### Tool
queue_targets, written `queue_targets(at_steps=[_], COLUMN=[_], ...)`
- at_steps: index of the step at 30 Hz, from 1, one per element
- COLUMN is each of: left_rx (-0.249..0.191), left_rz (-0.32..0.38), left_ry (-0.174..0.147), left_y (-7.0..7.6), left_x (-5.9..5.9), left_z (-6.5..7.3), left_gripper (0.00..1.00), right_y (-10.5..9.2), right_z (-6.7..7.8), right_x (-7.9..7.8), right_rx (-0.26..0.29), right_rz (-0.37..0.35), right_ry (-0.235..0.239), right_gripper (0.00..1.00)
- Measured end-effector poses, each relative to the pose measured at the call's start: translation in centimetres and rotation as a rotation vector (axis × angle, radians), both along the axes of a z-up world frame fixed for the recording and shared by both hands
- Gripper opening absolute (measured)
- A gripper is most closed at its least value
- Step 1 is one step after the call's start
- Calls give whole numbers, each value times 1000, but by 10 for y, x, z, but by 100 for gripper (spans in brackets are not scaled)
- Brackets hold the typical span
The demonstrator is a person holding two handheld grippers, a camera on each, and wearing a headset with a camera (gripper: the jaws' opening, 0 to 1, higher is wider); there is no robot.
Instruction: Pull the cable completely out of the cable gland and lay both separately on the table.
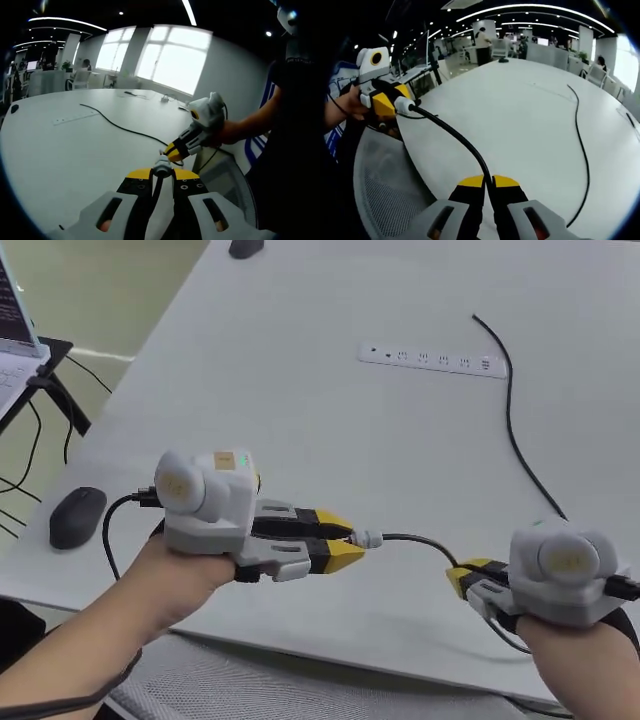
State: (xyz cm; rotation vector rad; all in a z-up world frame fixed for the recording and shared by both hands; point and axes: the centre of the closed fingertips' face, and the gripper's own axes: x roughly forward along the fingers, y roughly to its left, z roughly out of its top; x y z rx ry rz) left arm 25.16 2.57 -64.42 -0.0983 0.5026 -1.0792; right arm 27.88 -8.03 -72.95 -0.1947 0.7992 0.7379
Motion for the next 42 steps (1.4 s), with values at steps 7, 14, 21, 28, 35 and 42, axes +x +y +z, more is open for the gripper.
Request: queue_targets(at_steps=[7,14,21,28,35,42], left_rx=[12,20,29,29,23,22], left_rz=[8,3,-21,-47,-71,-93], left_ry=[0,2,3,3,3,2], left_y=[6,13,13,13,13,16], left_x=[2,3,1,-1,-6,-8], left_z=[-2,-2,-2,-3,-1,-3], left_gripper=[15,15,15,15,15,15], right_y=[8,9,21,70,96,105], right_z=[8,10,32,72,61,60], right_x=[-1,-3,-10,-15,-25,-31], right_rx=[-10,-12,-43,-86,-152,-197], right_rz=[19,18,108,355,469,522], right_ry=[-15,-17,-64,-205,-229,-273], right_gripper=[2,3,17,23,14,6])
